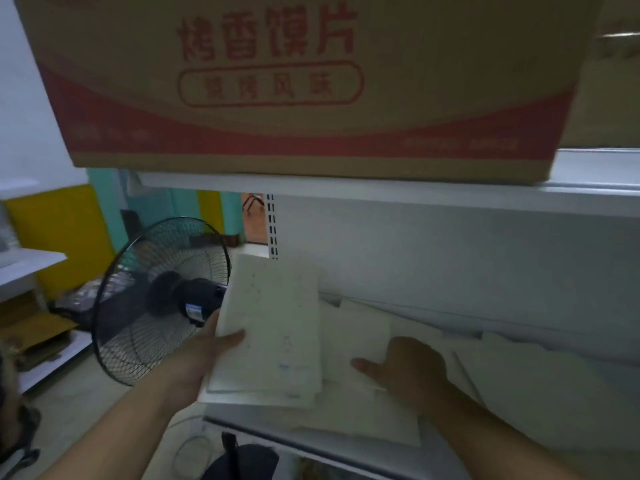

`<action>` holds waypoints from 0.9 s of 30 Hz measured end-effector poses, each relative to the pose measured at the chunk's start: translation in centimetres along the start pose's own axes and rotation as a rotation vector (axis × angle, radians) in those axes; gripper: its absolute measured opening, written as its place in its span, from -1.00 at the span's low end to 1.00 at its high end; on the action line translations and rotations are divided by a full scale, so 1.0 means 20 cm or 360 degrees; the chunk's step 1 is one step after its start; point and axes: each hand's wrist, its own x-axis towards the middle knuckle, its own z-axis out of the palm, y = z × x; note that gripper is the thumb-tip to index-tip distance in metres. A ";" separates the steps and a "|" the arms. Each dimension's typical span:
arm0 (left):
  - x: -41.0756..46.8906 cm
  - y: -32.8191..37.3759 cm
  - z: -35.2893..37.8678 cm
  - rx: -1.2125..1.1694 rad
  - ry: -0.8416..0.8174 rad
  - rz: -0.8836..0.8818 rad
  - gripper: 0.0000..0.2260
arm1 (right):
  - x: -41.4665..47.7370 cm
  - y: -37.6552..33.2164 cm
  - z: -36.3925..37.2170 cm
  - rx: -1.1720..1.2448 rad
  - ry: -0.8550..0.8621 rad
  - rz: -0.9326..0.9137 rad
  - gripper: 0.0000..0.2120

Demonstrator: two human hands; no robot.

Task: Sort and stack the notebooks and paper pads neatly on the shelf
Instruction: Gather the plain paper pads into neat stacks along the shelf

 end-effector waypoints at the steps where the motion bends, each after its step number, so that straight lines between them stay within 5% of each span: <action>1: 0.01 0.00 -0.03 -0.0015 -0.0036 -0.0006 -0.43 | 0.00 -0.01 0.01 0.0086 -0.0013 0.0057 -0.31; 8: 0.17 0.08 -0.11 0.0032 -0.0333 -0.0077 -0.37 | -0.02 0.14 -0.06 0.1083 0.0152 0.0353 -0.81; 14: 0.29 0.12 0.07 0.0086 -0.0542 -0.0059 -0.41 | -0.20 0.43 -0.29 0.1812 0.0443 0.0475 -0.78; 17: 0.29 0.12 0.23 0.0077 -0.0633 -0.0034 -0.60 | -0.40 0.70 -0.41 0.1969 0.0367 0.0380 -0.64; 20: 0.23 0.08 0.46 0.0063 -0.0739 -0.0053 -0.61 | -0.59 0.90 -0.46 0.2003 0.0136 0.0350 -0.26; 23: 0.09 -0.06 0.80 0.0112 -0.0915 -0.0085 -0.48 | -0.70 0.99 -0.50 0.1940 0.0180 0.0376 -0.68; 27: -0.18 -0.28 1.33 0.0295 -0.1192 -0.0086 -0.31 | -0.88 1.21 -0.60 0.1559 0.0290 0.0533 -0.90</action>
